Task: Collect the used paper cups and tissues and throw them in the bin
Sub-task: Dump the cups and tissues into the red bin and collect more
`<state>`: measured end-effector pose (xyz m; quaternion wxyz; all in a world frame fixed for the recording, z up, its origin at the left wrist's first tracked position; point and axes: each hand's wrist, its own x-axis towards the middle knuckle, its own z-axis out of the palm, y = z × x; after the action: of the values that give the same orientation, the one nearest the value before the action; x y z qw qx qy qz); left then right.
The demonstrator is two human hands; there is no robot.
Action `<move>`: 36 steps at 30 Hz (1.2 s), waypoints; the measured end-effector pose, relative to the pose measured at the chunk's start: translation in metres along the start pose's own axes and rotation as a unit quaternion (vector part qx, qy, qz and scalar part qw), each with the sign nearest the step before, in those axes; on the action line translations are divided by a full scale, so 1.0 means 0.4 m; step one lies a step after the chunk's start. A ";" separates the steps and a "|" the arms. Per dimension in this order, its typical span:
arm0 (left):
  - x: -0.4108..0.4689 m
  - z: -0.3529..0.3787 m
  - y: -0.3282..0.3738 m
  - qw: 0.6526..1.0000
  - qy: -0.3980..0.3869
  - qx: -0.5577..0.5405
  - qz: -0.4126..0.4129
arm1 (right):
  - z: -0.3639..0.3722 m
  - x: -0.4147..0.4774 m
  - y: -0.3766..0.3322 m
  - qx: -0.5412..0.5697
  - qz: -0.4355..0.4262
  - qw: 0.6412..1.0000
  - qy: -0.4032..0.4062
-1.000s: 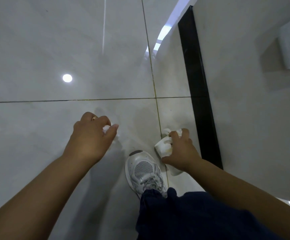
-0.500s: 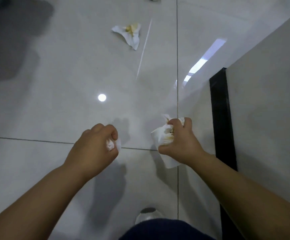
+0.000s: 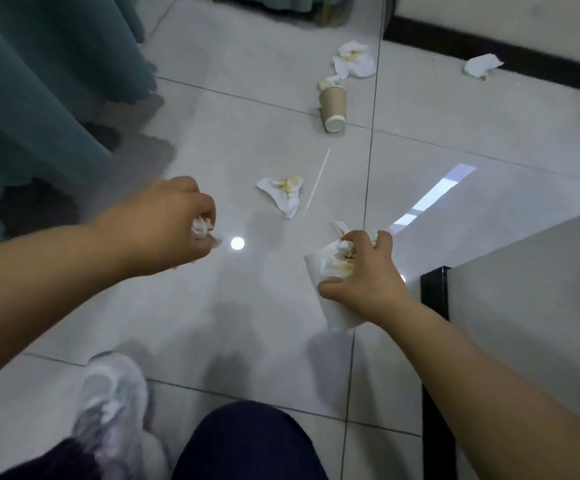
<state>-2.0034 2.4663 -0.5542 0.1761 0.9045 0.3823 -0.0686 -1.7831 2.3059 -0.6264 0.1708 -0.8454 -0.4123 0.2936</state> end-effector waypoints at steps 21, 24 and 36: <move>0.624 0.013 -0.143 0.979 -0.187 0.011 0.083 | -0.224 0.580 -0.208 -0.073 0.120 0.990 0.017; 0.716 0.086 -0.124 0.971 -0.204 0.035 0.122 | -0.222 0.670 -0.161 -0.086 0.110 0.990 0.019; 1.048 0.455 -0.064 0.891 -0.308 0.198 0.269 | -0.082 1.038 0.068 -0.065 0.094 0.992 0.045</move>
<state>-1.7271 2.6952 -0.8384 0.1137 0.9221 0.0291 -0.3686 -1.5435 2.6191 -0.7635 0.1056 -0.9022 -0.3409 0.2423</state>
